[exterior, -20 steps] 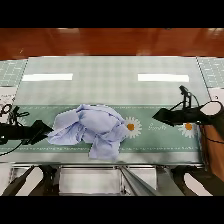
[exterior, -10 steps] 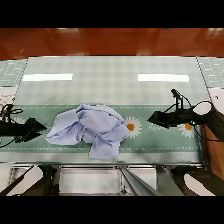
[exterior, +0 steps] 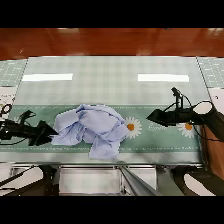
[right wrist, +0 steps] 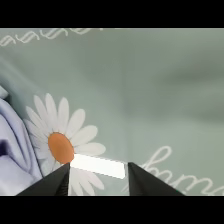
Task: Fold the shirts.
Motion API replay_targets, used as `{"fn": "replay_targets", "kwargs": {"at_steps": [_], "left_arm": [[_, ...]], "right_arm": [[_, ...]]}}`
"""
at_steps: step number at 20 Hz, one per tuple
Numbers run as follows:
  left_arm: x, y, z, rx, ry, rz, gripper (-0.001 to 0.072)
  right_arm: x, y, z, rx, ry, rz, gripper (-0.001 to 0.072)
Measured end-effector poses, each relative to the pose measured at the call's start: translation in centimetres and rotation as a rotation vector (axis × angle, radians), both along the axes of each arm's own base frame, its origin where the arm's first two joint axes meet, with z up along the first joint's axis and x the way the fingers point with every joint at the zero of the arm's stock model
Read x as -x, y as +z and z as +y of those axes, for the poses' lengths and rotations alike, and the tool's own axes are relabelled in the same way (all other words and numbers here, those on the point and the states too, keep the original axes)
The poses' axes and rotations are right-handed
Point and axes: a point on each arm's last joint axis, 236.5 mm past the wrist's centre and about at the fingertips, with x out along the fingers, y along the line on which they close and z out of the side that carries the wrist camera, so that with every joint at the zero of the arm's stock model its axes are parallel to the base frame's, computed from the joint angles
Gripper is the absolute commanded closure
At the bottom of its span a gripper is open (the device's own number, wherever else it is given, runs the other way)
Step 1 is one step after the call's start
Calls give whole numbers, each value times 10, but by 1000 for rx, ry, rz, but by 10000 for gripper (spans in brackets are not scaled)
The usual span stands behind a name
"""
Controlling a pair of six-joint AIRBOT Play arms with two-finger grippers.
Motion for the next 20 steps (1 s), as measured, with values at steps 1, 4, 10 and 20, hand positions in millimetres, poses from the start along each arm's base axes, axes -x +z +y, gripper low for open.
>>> {"fn": "replay_targets", "kwargs": {"at_steps": [1,4,10,20], "left_arm": [[-3,-2,-7,11,-18,-8,631],[-14,-5,-19,20,-65,-55,686],[-22,4,-32,66,-105,-85,686],[-23,6,-35,77,-117,-94,686]], "right_arm": [[-1,2,2,-11,-4,-5,298],[-6,7,14,-52,-5,-26,298],[-10,-8,61,-136,55,25,299],[-13,-21,155,-232,262,127,336]]}}
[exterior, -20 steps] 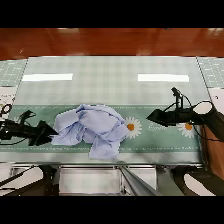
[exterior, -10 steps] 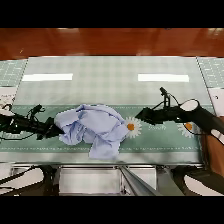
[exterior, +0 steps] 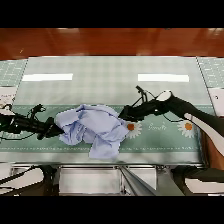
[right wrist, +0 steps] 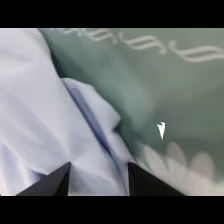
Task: Fold the shirts.
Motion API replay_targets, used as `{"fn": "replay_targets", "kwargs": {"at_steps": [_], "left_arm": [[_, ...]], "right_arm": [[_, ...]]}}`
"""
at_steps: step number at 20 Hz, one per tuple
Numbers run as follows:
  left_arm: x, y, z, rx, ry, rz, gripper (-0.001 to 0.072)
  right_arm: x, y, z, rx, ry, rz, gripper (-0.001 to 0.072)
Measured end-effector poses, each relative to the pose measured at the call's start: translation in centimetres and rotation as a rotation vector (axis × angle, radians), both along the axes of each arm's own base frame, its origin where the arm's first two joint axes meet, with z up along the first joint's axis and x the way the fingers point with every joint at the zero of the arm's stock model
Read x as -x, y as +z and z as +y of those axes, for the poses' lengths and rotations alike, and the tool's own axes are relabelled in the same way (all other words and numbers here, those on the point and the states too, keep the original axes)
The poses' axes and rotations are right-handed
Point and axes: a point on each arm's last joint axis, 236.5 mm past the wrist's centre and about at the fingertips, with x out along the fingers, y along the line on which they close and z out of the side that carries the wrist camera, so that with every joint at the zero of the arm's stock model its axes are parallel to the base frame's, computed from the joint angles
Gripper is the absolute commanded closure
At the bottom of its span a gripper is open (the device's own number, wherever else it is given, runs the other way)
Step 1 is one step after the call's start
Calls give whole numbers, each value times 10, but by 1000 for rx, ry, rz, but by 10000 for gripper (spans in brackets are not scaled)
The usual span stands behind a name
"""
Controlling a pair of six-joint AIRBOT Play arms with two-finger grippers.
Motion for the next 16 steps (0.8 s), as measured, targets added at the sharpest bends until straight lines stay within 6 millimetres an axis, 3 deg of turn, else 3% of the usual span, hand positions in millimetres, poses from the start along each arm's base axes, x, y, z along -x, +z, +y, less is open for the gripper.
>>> {"fn": "replay_targets", "kwargs": {"at_steps": [1,2,5,8,11,13,16], "left_arm": [[0,0,0,1,0,0,685],[0,0,0,2,-1,0,686],[-9,10,-4,28,12,-35,686],[-52,57,-11,96,52,-231,687],[-114,151,-7,109,94,-553,687],[-146,239,-2,69,109,-791,687],[-156,380,-8,-7,70,-1142,687]], "right_arm": [[2,-1,9,-5,19,4,479],[3,-2,16,-9,35,4,674],[-4,11,32,-38,84,-34,691],[-30,51,30,-40,133,-153,691],[-78,124,5,45,121,-366,691],[-110,195,-13,100,83,-552,691],[-125,314,-36,156,39,-823,691]]}}
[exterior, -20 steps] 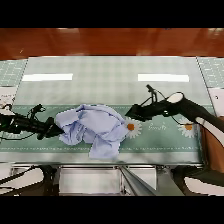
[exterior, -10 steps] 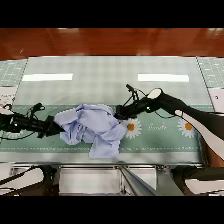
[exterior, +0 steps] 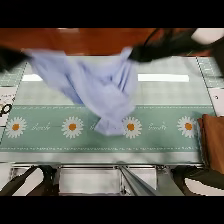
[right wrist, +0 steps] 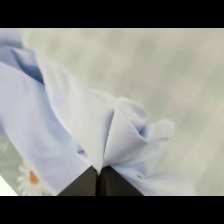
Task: Fold the shirts.
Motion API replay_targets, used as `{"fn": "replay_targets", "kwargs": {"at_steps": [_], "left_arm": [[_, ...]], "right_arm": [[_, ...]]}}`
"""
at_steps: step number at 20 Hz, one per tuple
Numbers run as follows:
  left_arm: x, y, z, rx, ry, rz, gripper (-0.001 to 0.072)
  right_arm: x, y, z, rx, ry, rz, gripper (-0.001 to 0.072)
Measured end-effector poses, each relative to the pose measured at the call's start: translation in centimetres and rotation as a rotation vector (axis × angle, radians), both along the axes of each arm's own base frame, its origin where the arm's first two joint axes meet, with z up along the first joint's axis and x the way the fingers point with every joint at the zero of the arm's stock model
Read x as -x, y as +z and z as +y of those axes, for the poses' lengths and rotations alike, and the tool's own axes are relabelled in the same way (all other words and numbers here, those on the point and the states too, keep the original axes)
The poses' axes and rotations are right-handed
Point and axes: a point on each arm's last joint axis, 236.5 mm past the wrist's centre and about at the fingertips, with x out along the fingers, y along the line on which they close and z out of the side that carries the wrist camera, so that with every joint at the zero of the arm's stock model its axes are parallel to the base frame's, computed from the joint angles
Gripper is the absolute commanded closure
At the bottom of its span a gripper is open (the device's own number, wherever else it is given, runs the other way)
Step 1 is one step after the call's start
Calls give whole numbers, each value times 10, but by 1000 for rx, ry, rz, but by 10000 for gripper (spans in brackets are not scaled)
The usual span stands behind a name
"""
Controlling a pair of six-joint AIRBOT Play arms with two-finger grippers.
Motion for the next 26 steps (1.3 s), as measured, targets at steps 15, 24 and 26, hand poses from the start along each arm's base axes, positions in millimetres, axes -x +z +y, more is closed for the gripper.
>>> {"fn": "replay_targets", "kwargs": {"at_steps": [15,24,26], "left_arm": [[226,276,-75,-446,157,-867,686],[184,184,-19,-511,289,-500,686],[146,137,-6,-477,266,-342,686]], "right_arm": [[223,261,-166,135,-296,-672,691],[209,144,-168,268,-277,-301,691],[181,107,-157,292,-261,-222,691]]}}
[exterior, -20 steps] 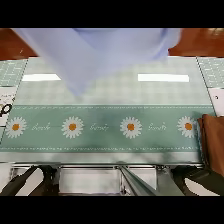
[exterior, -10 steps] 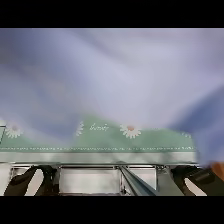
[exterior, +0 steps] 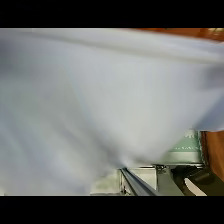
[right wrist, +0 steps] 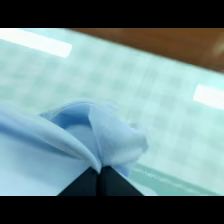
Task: Fold the shirts.
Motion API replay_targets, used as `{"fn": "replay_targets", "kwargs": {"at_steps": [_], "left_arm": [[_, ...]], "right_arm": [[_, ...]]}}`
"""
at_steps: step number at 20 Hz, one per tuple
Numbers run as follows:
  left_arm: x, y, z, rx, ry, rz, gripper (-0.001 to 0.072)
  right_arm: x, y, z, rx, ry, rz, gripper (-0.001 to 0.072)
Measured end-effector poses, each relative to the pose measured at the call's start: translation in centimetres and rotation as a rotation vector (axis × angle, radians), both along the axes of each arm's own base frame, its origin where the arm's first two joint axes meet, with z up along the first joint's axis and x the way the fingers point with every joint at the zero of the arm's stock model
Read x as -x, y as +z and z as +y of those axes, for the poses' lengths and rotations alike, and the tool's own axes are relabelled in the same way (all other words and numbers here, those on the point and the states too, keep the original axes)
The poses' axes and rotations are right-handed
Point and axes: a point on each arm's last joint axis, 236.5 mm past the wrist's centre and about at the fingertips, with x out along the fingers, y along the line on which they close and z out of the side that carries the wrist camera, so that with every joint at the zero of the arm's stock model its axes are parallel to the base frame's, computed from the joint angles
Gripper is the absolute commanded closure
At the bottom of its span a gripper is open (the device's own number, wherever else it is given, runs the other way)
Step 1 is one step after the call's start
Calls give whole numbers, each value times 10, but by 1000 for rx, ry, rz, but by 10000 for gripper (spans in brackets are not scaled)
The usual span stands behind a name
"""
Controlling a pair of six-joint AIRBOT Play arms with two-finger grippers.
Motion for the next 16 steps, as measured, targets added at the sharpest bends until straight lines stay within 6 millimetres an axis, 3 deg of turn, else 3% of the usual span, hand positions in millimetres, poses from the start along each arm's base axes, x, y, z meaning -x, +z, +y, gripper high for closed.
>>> {"fn": "replay_targets", "kwargs": {"at_steps": [5,9,12,14,15,16], "left_arm": [[-101,-133,20,144,-34,314,686],[-183,-225,28,243,-9,457,686],[-229,-286,32,283,22,546,686],[-246,-325,28,303,24,618,681],[-249,-343,24,311,18,658,587],[-249,-359,19,317,7,702,291]], "right_arm": [[-97,-110,24,55,-19,188,692],[-186,-205,21,-1,-102,336,691],[-239,-252,7,-163,-183,411,690],[-265,-269,0,-282,-208,434,689],[-273,-276,-3,-325,-215,444,611],[-279,-279,-5,-370,-222,449,391]]}}
